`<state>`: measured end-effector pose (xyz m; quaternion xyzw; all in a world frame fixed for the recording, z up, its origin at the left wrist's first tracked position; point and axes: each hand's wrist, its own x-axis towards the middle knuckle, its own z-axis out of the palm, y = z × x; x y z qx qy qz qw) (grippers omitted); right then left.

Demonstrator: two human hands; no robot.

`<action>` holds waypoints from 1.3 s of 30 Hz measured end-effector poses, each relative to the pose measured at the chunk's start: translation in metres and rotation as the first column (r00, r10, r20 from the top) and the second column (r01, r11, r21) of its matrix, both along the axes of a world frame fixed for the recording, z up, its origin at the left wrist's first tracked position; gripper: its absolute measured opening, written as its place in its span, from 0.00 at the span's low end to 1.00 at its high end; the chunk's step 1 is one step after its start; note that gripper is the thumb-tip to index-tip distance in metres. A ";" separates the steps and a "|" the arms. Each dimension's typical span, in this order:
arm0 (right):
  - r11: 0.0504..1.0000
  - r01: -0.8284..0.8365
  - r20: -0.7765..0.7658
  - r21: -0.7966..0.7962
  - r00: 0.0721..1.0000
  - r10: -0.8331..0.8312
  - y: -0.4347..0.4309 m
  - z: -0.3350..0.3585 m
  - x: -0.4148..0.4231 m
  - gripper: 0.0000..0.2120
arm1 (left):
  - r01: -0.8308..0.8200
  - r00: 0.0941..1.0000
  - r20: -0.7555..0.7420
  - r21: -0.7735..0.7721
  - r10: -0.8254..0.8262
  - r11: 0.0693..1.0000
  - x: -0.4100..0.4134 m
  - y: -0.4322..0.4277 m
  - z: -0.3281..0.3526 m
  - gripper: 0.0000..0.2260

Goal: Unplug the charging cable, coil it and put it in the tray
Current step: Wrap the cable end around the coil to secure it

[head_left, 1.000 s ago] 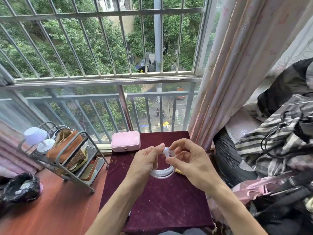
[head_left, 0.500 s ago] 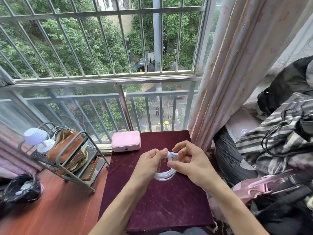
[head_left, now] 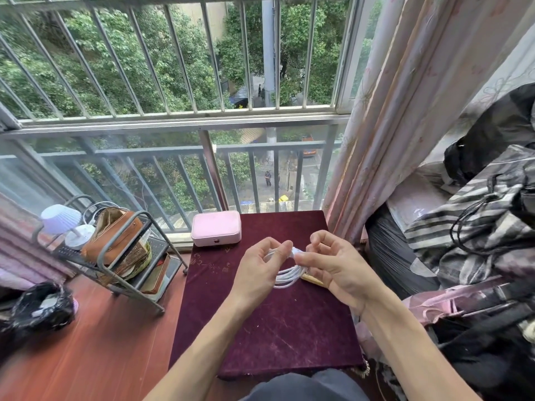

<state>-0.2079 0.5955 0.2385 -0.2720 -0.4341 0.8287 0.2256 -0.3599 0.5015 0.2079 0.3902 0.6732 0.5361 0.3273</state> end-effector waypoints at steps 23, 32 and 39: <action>0.823 0.201 0.300 0.531 0.864 -0.405 -0.016 -0.027 -0.021 0.29 | -0.073 0.935 0.348 -0.006 0.071 0.997 -0.006 0.006 0.000 0.16; 0.610 0.018 0.385 0.792 0.760 -0.523 -0.016 -0.022 -0.014 0.18 | -0.014 0.943 0.332 0.009 0.010 1.000 -0.003 0.004 0.004 0.17; 0.757 -0.233 0.483 0.611 0.867 -0.124 -0.010 -0.011 -0.002 0.07 | 0.199 0.967 0.150 0.053 -0.205 0.979 -0.005 -0.008 0.007 0.15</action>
